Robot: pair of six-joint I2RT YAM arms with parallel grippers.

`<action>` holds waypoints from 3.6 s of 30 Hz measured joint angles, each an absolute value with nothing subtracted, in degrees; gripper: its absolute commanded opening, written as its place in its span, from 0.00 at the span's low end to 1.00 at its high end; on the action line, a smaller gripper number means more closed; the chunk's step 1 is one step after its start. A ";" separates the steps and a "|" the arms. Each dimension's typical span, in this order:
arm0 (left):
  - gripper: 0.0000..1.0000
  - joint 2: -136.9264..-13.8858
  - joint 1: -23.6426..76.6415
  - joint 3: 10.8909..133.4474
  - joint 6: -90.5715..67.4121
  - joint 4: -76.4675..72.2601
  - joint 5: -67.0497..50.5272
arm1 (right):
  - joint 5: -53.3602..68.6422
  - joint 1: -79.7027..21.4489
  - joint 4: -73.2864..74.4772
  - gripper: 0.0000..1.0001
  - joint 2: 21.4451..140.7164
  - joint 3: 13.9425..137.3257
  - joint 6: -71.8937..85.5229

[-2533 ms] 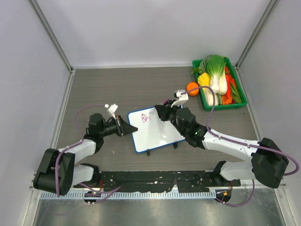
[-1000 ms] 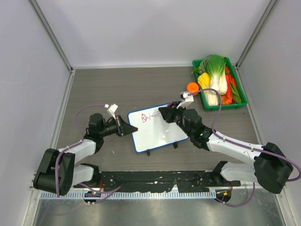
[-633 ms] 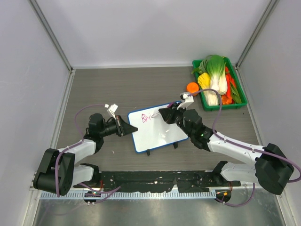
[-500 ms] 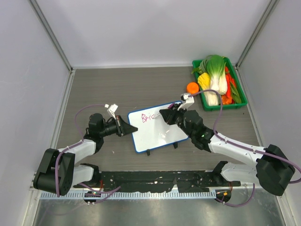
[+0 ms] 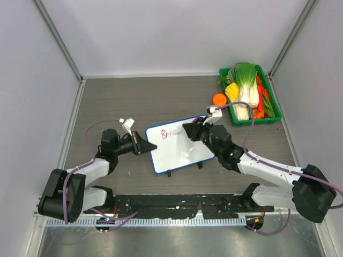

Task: Write a sentence on the whiteboard
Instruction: Write with the whiteboard marker on the whiteboard.

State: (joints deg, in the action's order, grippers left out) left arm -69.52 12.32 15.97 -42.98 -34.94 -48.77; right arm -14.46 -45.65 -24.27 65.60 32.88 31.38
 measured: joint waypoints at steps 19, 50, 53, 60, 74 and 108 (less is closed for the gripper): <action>0.00 -69.52 12.32 15.97 -42.98 -34.96 -48.84 | -15.35 -45.63 -23.07 0.01 66.76 35.35 29.87; 0.00 -69.49 12.32 15.97 -42.98 -34.85 -48.69 | -9.87 -45.63 -23.73 0.01 65.06 31.51 30.63; 0.00 -69.52 12.32 15.97 -42.98 -34.83 -48.66 | -9.21 -45.65 -24.47 0.01 65.71 31.51 31.09; 0.00 -69.49 12.29 15.97 -42.98 -34.89 -48.25 | -8.86 -45.63 -25.58 0.01 66.67 31.70 32.21; 0.00 -69.45 12.29 15.97 -42.98 -35.07 -48.29 | -5.69 -40.34 -25.06 0.01 58.87 32.03 34.35; 0.00 -69.47 12.29 15.97 -42.98 -35.07 -48.31 | -8.88 -40.10 -24.34 0.00 68.18 37.04 29.89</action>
State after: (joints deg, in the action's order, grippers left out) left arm -69.47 12.29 15.97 -42.98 -35.07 -48.31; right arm -8.88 -40.10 -24.34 68.18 37.04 29.89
